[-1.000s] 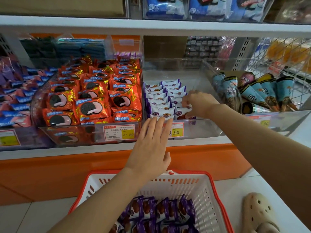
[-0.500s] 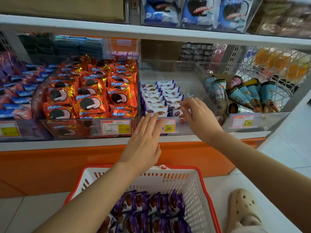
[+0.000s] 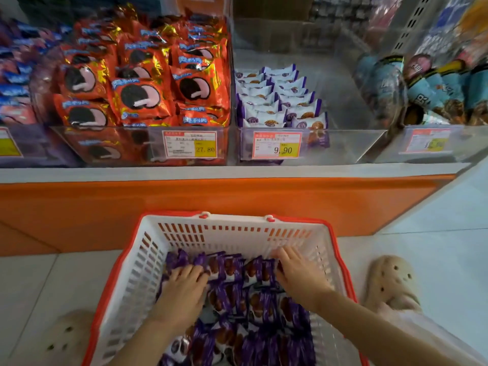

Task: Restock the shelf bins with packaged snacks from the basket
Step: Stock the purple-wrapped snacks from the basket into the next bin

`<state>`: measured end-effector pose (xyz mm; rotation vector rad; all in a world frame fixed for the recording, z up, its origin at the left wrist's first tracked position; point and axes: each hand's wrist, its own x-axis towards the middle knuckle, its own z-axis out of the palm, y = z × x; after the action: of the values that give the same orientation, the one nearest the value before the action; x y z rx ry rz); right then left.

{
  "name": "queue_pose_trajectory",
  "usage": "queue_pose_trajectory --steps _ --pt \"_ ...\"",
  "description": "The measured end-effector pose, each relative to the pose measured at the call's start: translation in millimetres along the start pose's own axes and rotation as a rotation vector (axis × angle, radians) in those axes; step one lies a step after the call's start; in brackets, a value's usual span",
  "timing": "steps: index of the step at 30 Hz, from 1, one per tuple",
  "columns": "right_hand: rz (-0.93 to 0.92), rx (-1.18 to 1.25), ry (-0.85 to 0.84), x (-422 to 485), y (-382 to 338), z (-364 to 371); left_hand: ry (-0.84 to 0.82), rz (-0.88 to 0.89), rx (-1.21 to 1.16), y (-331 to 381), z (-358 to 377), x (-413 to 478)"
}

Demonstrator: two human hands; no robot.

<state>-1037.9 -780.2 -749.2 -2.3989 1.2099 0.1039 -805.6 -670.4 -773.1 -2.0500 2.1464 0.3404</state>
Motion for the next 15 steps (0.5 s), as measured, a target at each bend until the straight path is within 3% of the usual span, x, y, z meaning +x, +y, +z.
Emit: queue_pose_trajectory --steps 4,8,11,15 --pt "0.129 0.021 -0.244 3.8 6.8 55.8 -0.345 0.037 -0.095 -12.7 45.2 -18.3" --pt "0.265 0.102 -0.38 8.1 11.3 98.7 -0.52 0.008 -0.207 -18.6 67.8 -30.5" --pt "0.348 0.198 -0.416 10.5 11.1 121.0 -0.558 -0.058 -0.294 -19.8 77.6 -33.6" --pt "0.442 0.198 -0.316 15.7 2.4 134.7 -0.525 -0.083 -0.205 -16.2 75.7 -25.0"
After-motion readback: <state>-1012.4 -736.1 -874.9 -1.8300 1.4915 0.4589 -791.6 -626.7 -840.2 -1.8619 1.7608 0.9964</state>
